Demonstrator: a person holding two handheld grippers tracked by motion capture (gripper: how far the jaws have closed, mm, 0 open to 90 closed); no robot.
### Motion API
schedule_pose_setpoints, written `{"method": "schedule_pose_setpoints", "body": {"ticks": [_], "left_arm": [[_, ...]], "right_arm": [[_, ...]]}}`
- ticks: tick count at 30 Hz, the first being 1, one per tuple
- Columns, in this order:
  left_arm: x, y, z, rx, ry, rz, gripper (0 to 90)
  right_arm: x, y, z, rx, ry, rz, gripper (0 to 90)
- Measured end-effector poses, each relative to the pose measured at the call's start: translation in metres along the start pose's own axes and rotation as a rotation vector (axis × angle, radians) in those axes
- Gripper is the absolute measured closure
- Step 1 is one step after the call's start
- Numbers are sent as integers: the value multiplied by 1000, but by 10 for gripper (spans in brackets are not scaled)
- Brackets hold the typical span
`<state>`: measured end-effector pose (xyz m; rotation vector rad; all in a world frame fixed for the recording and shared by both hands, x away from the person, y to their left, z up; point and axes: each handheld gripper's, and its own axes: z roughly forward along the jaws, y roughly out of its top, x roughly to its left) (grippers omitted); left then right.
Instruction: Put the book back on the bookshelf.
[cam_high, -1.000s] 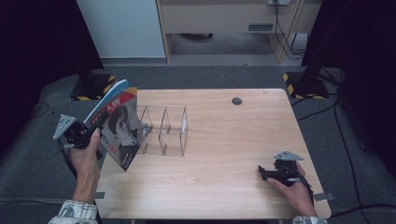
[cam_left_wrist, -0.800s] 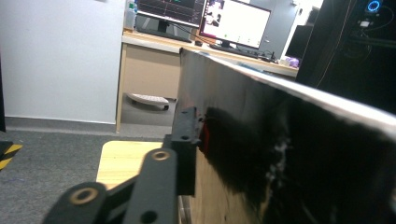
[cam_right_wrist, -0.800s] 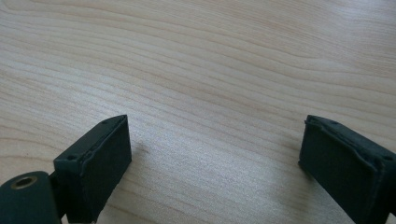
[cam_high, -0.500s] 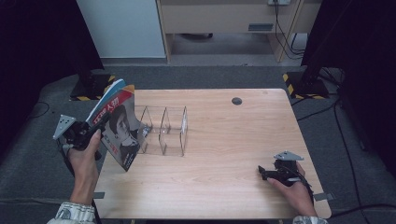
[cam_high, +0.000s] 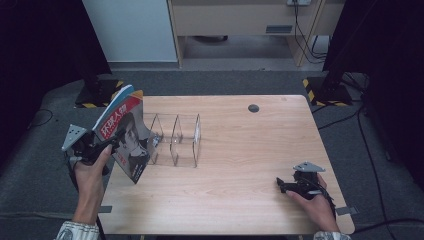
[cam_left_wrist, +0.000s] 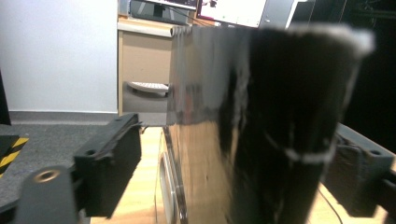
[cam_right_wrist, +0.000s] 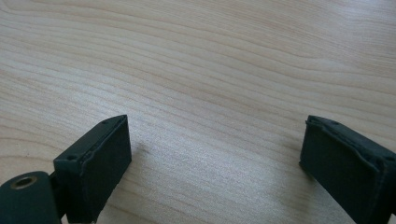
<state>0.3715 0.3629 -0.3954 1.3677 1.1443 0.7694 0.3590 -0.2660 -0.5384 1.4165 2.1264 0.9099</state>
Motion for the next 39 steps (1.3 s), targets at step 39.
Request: {"method": "schedule_pose_setpoints", "body": {"ticks": [39], "left_arm": [[-18, -21, -22, 73, 5, 90, 34]], "right_arm": [[0, 0, 0, 5, 6, -4, 80]]}}
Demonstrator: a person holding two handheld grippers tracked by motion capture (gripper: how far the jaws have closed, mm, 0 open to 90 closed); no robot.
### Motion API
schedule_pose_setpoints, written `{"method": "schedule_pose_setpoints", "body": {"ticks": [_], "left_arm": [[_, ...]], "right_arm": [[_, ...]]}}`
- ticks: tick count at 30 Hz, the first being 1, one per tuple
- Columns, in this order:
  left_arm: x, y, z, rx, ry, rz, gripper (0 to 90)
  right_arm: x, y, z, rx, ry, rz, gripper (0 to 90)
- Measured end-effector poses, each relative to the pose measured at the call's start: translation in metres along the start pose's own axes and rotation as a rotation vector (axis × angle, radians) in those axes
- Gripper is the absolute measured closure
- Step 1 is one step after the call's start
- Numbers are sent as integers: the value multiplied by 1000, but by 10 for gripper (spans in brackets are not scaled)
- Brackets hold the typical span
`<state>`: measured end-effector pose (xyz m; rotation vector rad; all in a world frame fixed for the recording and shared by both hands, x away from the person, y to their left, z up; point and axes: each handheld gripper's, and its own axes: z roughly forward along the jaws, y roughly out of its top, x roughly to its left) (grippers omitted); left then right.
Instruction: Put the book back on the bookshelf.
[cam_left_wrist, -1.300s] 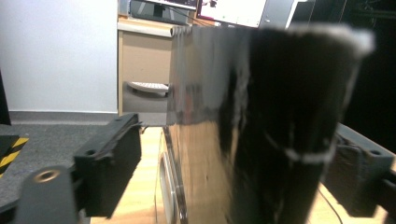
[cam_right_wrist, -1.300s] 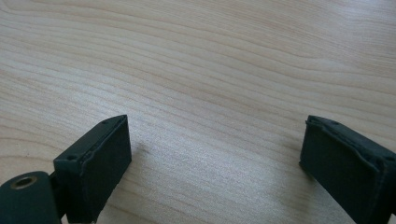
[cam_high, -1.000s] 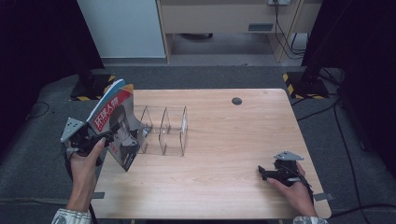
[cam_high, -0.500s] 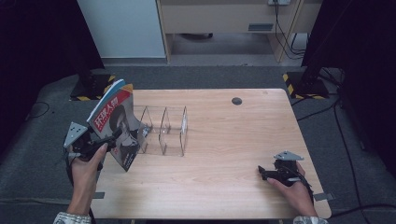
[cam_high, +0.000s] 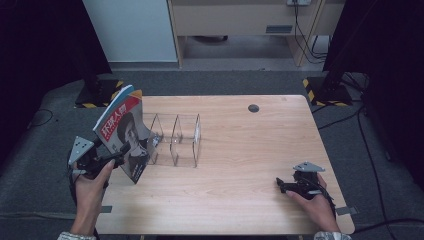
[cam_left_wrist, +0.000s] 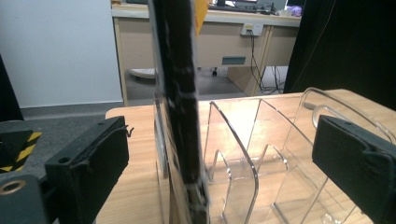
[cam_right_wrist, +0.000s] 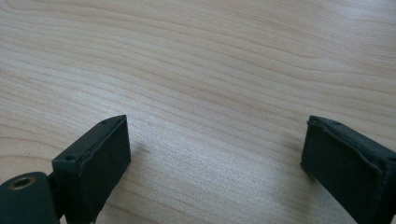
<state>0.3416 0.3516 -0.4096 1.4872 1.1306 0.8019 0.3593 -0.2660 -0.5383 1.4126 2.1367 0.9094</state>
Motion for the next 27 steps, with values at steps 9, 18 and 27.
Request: {"method": "schedule_pose_setpoints", "body": {"ticks": [9, 18, 27], "left_arm": [[-6, -11, -10, 22, 2, 26, 35], [-16, -18, -19, 37, -2, 73, 39], [-20, -26, -33, 47, -13, 76, 47]], "right_arm": [[0, 0, 0, 0, 1, -6, 80], [0, 0, 0, 0, 2, 0, 76], [2, 0, 1, 0, -2, 0, 72]]}}
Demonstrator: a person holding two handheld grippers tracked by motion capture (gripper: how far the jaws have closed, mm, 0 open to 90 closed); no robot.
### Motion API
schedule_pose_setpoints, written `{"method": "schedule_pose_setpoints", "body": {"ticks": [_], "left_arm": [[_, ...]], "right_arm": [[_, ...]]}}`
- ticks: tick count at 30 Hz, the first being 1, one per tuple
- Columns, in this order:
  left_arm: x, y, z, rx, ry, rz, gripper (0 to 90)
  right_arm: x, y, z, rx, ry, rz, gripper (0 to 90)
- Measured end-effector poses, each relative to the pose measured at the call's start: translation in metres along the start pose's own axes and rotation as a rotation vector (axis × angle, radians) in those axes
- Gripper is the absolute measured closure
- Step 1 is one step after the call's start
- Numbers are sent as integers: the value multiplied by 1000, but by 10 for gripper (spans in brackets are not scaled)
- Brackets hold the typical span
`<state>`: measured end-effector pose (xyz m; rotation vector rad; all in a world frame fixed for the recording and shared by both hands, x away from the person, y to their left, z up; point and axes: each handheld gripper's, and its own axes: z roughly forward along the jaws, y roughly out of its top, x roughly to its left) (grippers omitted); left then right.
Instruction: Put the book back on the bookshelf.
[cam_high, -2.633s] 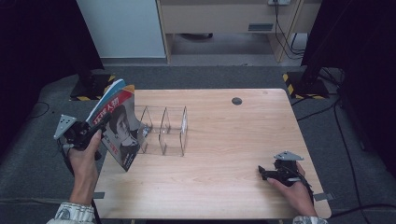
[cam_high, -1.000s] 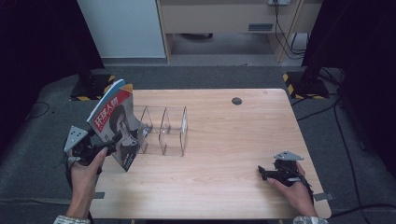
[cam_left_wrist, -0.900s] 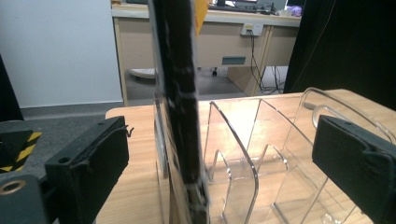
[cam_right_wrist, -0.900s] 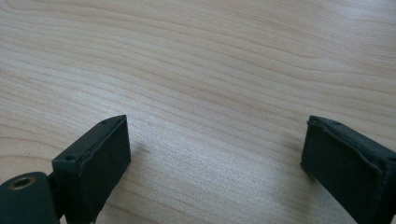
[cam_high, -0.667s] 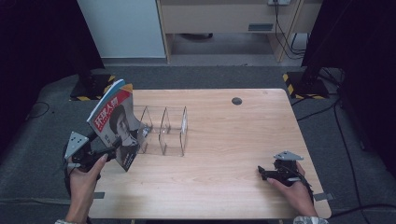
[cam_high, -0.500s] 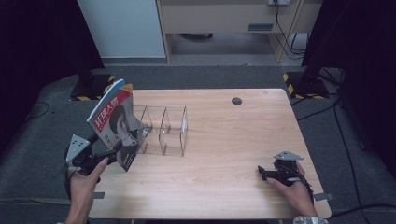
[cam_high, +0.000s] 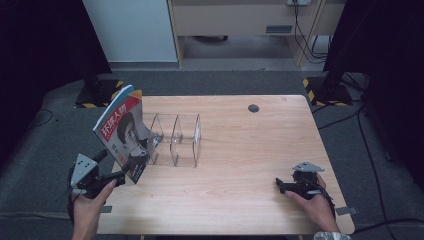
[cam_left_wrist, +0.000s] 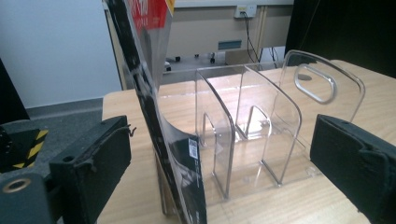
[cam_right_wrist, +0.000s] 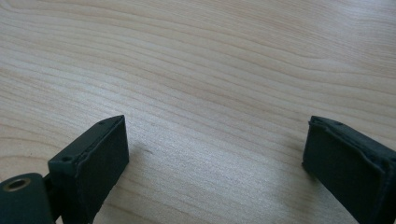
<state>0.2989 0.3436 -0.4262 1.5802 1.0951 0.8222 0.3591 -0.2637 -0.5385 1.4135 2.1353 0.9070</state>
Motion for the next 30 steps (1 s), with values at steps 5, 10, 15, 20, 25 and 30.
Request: {"method": "schedule_pose_setpoints", "body": {"ticks": [5, 10, 15, 20, 25, 30], "left_arm": [[-5, -8, -11, 6, -7, 5, 51], [-13, -12, -21, 13, -33, 31, 58], [-26, -10, -20, 22, -76, 63, 56], [-40, -9, -6, 54, -120, 89, 51], [-50, -11, 16, 96, -150, 91, 46], [-56, -12, 32, 124, -183, 86, 46]], "right_arm": [[0, 0, 0, -1, 1, 0, 71], [0, 0, 0, 0, 4, 1, 70], [0, 0, 0, 0, 2, 0, 70], [1, 0, 0, -1, 2, 2, 70], [1, 0, 0, -1, 2, 2, 70], [0, 0, 0, 0, 1, 0, 70]]}}
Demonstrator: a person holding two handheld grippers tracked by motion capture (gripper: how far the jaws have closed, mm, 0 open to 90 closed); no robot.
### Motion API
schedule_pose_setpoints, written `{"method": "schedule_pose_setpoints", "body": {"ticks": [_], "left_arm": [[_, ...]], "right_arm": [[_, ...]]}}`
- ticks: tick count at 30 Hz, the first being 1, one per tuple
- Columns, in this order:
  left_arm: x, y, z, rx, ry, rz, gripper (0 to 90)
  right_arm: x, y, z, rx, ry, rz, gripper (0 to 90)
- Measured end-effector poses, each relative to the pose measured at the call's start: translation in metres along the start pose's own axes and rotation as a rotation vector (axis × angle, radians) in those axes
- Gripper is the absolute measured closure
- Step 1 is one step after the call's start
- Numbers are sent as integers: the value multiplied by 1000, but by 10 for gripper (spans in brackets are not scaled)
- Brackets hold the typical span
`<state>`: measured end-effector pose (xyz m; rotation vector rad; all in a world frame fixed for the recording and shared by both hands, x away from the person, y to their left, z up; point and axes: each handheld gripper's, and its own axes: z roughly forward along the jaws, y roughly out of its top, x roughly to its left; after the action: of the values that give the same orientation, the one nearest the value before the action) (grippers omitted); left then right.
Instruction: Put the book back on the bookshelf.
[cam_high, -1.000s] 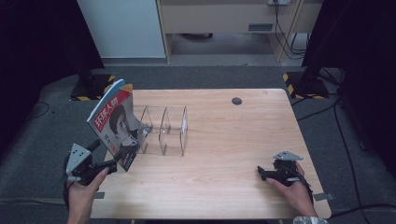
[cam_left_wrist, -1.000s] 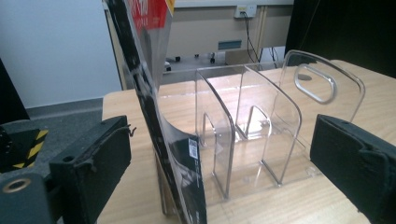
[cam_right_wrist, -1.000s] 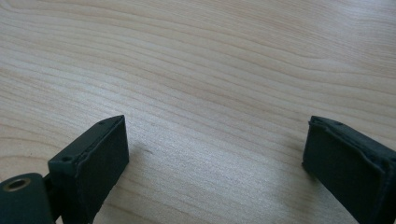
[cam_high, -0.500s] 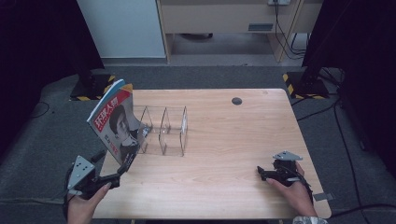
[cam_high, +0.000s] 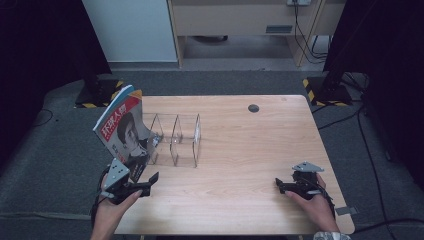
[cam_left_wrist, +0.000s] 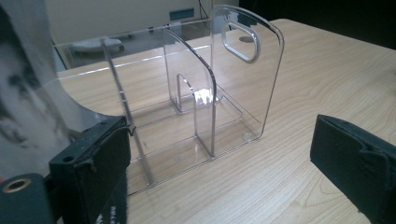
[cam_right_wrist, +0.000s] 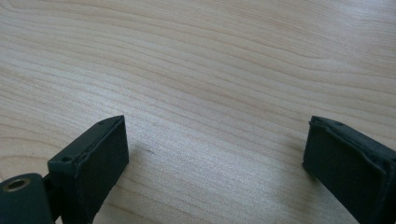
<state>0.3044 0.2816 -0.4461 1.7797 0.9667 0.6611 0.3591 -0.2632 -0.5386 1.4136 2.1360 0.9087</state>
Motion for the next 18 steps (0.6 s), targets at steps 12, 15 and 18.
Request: {"method": "schedule_pose_setpoints", "body": {"ticks": [12, 15, 18], "left_arm": [[-21, 0, 26, 62, -73, 54, 52], [-31, 1, 29, 78, -75, 87, 51], [-38, 2, 35, 87, -90, 94, 51]], "right_arm": [[0, 0, 0, 2, 0, 2, 68], [0, 0, 0, 1, -2, 2, 68], [0, 0, 0, 0, -3, 2, 68]]}}
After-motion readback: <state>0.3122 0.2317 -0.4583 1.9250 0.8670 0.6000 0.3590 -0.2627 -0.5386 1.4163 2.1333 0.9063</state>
